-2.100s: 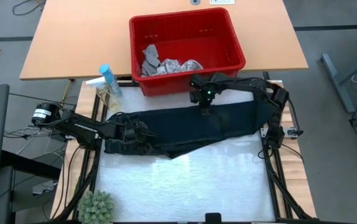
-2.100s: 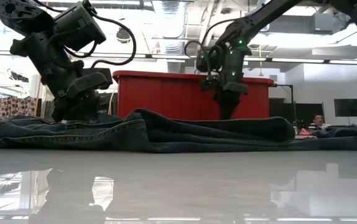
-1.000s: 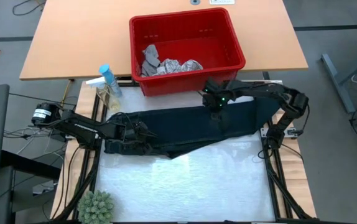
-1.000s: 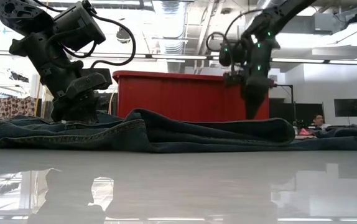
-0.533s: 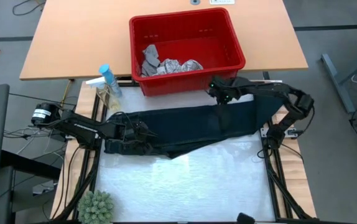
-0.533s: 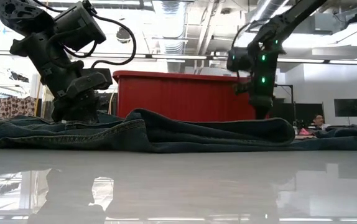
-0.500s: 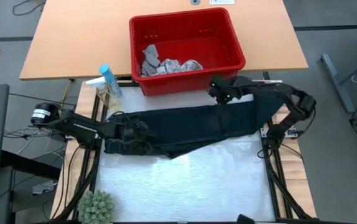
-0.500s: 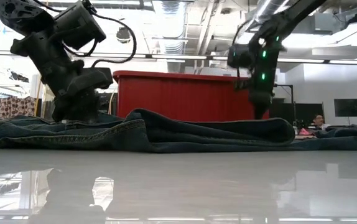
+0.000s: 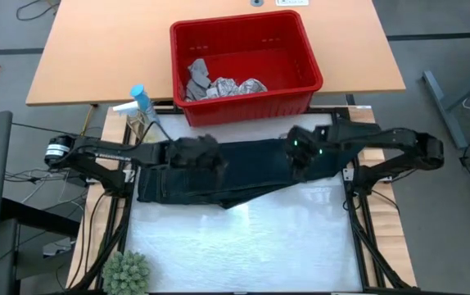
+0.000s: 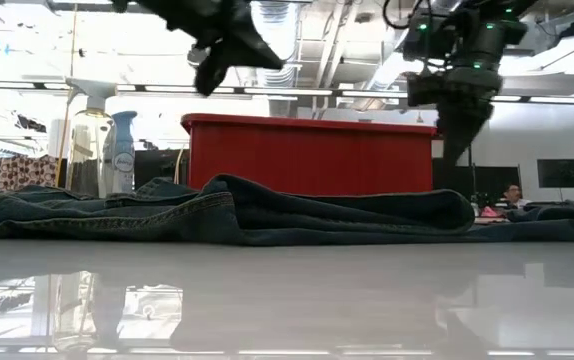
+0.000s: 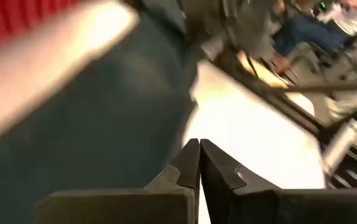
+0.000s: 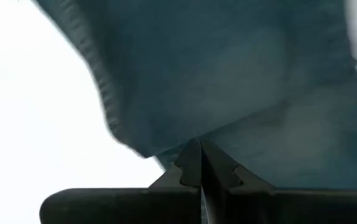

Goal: Fold Laundry from Bin
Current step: Fold the blue jeans

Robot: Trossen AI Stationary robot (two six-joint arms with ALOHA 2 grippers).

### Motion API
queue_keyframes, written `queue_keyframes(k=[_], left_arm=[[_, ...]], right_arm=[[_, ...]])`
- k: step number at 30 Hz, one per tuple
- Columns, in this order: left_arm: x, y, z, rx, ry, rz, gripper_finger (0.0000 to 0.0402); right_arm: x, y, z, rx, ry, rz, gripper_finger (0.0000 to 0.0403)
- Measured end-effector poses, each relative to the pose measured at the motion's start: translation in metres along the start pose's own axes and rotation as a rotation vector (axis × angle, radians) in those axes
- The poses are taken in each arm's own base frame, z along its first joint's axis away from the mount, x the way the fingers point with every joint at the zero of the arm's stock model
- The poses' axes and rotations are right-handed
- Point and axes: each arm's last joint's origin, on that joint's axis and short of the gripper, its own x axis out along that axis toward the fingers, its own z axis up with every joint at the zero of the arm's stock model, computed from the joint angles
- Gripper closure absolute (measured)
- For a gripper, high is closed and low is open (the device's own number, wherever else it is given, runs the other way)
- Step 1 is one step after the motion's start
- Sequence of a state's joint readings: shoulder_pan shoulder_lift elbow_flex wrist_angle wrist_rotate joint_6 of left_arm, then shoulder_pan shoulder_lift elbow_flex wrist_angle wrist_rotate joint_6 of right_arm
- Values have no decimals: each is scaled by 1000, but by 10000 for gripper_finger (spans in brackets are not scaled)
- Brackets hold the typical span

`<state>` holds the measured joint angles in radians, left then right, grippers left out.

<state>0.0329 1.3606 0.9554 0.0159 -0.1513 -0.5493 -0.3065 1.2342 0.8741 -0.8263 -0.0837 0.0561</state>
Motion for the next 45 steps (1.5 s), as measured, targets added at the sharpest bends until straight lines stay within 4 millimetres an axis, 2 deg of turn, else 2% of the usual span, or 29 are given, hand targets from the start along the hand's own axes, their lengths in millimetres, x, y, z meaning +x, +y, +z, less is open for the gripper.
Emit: queue_keyframes(k=[2,5,11,17,22,25,28,33,37,40,45], left_arm=[[7,-1,14,34,-40,27,401],[27,5,24,56,-45,54,401],[76,13,13,40,-24,2,401],[125,21,-13,11,-8,-4,401],[158,24,-24,-13,21,-4,401],[174,23,-29,-7,57,-36,401],[186,19,-26,30,52,-73,401],[208,21,-26,82,38,-67,401],[225,22,-22,122,33,-108,401],[236,21,-26,145,69,-171,401],[243,22,-34,176,137,-196,401]], right_arm=[[9,9,-8,-6,-1,15,382],[21,19,-15,-2,-15,37,381],[40,35,-20,-45,-19,67,381],[66,40,-26,-71,38,43,381],[84,44,-25,-97,71,40,380],[76,48,-23,-94,63,46,380],[51,47,-20,-92,4,33,378],[15,28,-24,-70,-118,-89,366],[-2,-1,-15,-57,-260,-219,361],[-4,-29,-8,-10,-309,-224,353],[7,-64,-8,-106,-238,-202,322]])
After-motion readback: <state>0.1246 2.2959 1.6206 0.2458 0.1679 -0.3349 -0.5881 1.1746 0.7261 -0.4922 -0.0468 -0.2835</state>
